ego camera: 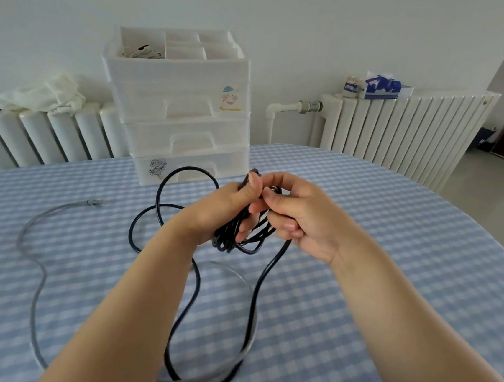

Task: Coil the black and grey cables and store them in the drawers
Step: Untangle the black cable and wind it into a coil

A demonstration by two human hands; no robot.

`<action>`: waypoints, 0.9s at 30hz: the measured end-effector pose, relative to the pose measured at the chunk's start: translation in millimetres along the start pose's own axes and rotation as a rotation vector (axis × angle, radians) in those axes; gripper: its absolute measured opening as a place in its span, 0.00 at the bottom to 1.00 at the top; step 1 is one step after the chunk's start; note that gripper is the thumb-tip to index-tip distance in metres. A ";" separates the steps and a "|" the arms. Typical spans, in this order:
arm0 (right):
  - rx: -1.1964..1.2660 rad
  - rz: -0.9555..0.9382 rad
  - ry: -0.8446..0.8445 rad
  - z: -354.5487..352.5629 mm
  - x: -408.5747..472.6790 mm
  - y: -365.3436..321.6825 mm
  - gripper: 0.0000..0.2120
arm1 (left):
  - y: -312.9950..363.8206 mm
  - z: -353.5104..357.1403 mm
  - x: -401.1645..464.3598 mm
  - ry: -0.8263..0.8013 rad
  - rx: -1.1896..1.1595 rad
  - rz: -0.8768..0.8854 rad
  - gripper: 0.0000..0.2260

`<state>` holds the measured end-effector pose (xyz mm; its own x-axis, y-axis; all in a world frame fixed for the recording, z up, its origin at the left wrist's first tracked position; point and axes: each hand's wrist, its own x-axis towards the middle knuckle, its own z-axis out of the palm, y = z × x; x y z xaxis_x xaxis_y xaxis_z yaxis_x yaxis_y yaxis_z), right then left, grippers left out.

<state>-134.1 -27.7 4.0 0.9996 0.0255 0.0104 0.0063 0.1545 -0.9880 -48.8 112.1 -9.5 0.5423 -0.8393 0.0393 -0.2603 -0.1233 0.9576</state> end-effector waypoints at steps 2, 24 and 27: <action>-0.174 -0.057 0.036 -1.5 1.8 3.0 0.04 | 3.1 -0.1 -2.6 -0.082 0.091 -0.034 0.26; -0.561 -0.291 0.183 -48.3 4.6 -9.8 0.09 | 18.9 -1.9 -8.3 -0.220 -0.163 -0.096 0.10; -0.608 -0.364 0.284 -47.6 10.4 -1.3 0.18 | 18.7 -1.3 -8.9 -0.252 -0.313 -0.044 0.12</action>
<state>-122.4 -74.7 -2.0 0.8995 -0.1910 0.3931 0.2682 -0.4690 -0.8415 -57.5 118.0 8.5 0.3243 -0.9452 -0.0375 0.0355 -0.0275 0.9990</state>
